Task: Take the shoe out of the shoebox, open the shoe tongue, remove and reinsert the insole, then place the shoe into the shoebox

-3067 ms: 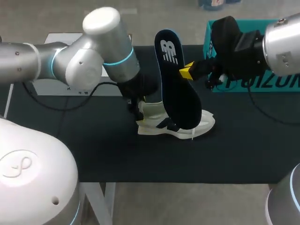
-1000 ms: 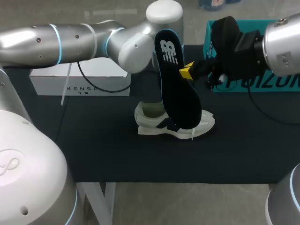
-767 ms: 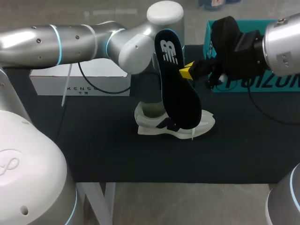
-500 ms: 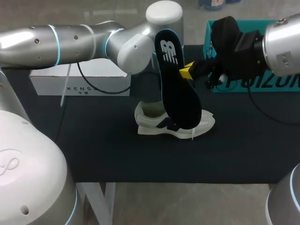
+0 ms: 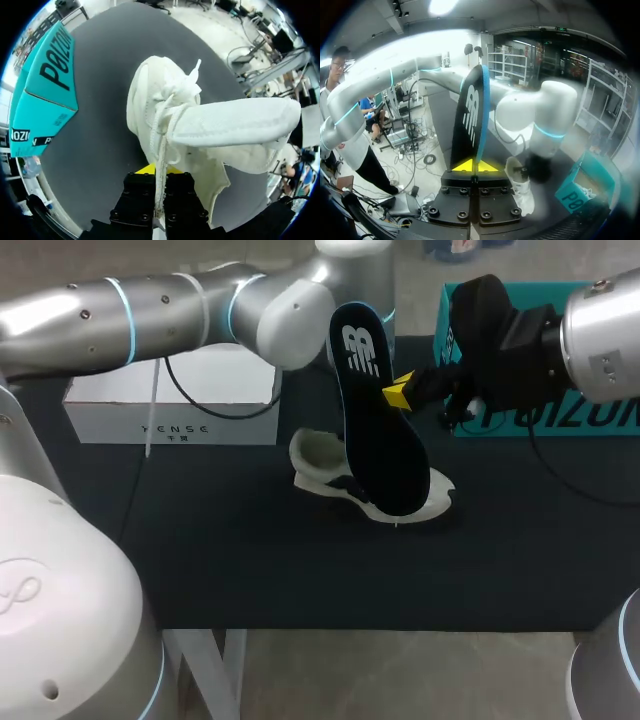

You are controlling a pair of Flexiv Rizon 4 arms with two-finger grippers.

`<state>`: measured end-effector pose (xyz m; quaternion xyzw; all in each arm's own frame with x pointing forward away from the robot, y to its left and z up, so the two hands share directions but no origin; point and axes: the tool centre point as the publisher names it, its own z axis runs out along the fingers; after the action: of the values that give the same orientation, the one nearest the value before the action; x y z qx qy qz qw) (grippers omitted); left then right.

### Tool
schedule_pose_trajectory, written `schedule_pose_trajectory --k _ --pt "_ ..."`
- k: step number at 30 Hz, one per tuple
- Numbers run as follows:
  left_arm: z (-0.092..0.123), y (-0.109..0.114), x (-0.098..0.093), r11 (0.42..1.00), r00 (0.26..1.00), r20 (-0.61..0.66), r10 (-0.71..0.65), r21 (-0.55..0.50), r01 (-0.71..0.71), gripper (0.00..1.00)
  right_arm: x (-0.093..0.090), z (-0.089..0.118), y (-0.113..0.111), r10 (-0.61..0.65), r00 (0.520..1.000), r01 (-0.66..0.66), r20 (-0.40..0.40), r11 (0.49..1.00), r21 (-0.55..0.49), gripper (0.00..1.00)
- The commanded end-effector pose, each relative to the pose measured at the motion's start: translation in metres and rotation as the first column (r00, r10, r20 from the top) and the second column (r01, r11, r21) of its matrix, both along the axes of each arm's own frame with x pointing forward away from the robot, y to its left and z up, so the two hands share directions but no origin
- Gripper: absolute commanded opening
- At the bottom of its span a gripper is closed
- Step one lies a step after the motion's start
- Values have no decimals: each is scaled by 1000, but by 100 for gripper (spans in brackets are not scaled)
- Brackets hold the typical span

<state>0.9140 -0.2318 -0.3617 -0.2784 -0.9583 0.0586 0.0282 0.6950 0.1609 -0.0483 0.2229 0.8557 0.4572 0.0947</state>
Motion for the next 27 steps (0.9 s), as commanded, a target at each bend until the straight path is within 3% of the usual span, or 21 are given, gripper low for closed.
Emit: schedule_pose_trajectory --k 1,6,8,10,14,15,22,24,27 --pt "-2 1 6 970 969 -64 -241 -43 238 0 3 -1 4 -1 1000 1 -1 1000 -1 0" --pt "-2 1 6 970 969 -64 -241 -43 238 0 3 -1 4 -1 1000 1 -1 1000 -1 0" --pt "5 -4 7 924 921 -76 -382 8 383 0 3 -1 4 -1 1000 1 -1 1000 -1 0" --pt "10 -8 9 821 818 -86 -569 5 571 0 3 -1 4 -1 1000 1 -1 1000 -1 0" --pt "17 -10 12 666 662 -102 -742 -4 746 0 3 -1 4 -1 1000 1 -1 1000 -1 0" --pt "19 -11 13 593 589 -112 -800 0 805 0 3 -1 4 -1 1000 1 -1 1000 -1 0" --pt "29 -20 9 393 397 -99 -912 63 918 0 3 -1 4 -1 1000 1 -1 1000 -1 0" --pt "27 -23 11 300 304 -117 -945 56 952 0 3 -1 4 -1 1000 1 -1 1000 -1 0" --pt "18 -29 18 253 256 -129 -958 38 967 0 3 -1 4 -1 1000 1 -1 1000 -1 0"
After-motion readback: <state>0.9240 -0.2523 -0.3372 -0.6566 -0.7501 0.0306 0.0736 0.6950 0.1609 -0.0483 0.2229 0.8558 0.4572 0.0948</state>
